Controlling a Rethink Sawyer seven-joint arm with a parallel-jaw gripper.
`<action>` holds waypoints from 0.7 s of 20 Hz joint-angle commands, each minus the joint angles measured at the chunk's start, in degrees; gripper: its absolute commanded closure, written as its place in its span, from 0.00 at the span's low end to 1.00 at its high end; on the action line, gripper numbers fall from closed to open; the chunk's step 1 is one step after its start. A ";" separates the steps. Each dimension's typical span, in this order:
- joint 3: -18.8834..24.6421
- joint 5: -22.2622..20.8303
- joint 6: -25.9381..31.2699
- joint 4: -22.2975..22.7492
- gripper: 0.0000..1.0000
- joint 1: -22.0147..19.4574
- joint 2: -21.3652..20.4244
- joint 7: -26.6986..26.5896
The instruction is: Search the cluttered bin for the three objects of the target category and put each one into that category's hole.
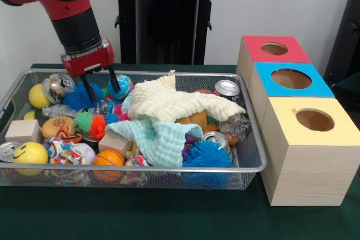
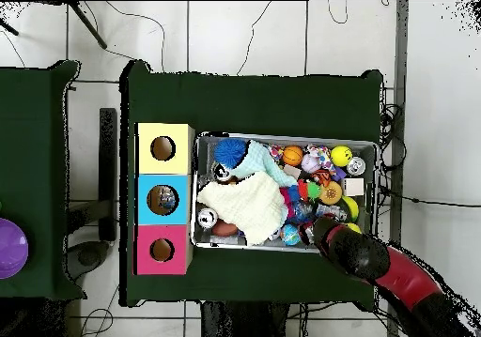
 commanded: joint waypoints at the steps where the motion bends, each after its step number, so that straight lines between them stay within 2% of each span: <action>1: -3.11 1.57 -3.84 -3.84 0.00 3.44 3.59 13.37; 9: -7.02 1.64 -7.80 -6.68 0.00 8.85 4.94 14.53; 14: -7.10 2.25 -6.84 -9.42 0.00 8.48 7.27 12.12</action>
